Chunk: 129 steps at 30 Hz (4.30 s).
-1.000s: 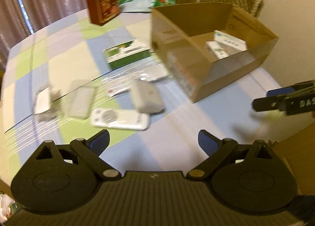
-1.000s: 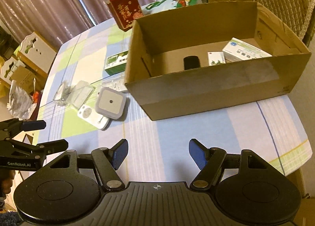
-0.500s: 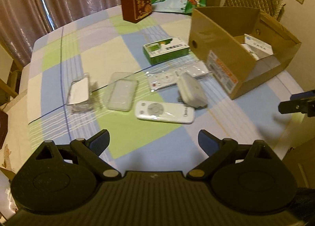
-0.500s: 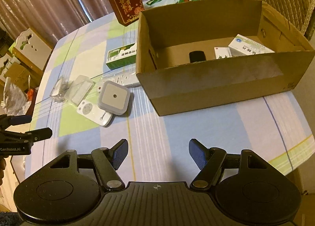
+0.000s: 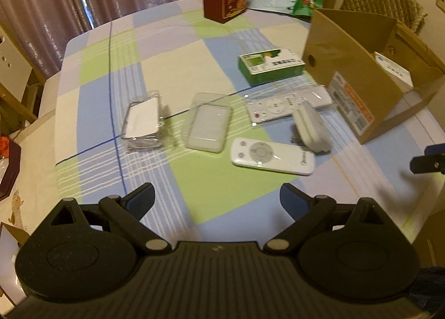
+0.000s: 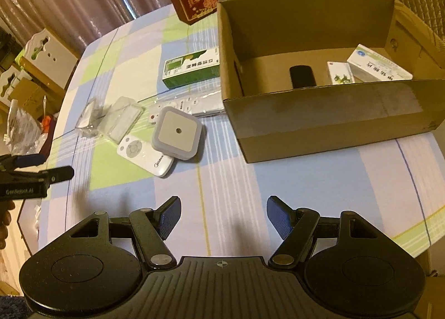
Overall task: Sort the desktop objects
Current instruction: 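Grasp the clear-packaged white pad with the left tool while the right tool grasps the white square night light, then carry the white pad with the left tool while the right tool carries the night light into the box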
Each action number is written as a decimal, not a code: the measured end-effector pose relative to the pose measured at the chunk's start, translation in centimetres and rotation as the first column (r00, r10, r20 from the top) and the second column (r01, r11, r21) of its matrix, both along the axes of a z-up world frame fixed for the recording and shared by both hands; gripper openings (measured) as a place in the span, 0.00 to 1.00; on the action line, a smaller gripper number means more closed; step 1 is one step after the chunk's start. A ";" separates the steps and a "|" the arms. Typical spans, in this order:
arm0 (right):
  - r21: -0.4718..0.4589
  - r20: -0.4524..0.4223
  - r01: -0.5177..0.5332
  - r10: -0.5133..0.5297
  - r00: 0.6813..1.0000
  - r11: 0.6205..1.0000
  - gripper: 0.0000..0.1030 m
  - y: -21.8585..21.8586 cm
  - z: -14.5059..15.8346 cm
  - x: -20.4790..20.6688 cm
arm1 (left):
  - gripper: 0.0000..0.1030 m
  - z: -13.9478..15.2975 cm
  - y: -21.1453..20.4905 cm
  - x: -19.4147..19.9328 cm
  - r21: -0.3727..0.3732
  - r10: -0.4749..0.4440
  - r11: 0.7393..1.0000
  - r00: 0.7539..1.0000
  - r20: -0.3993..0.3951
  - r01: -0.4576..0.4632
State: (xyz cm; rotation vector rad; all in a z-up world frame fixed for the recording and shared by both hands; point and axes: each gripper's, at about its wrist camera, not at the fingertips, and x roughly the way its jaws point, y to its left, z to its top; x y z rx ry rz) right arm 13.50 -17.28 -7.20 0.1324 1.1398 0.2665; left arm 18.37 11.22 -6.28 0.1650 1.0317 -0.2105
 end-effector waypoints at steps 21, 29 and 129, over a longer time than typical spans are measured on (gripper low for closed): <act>-0.029 0.000 0.067 -0.067 0.998 0.997 0.69 0.3 -0.9 1.7 | 0.92 -4.4 5.2 11.9 0.135 0.049 0.989 0.997 0.060 -0.057; 0.001 0.146 0.024 -0.024 0.989 1.000 0.69 0.8 1.7 1.3 | 0.79 -7.4 6.2 16.2 0.059 0.032 0.998 0.998 -0.051 -0.029; 0.060 0.271 -0.043 0.026 0.962 0.997 0.62 -18.5 9.0 7.4 | 0.58 10.1 -16.7 1.6 -0.062 -0.303 0.938 0.891 0.339 0.342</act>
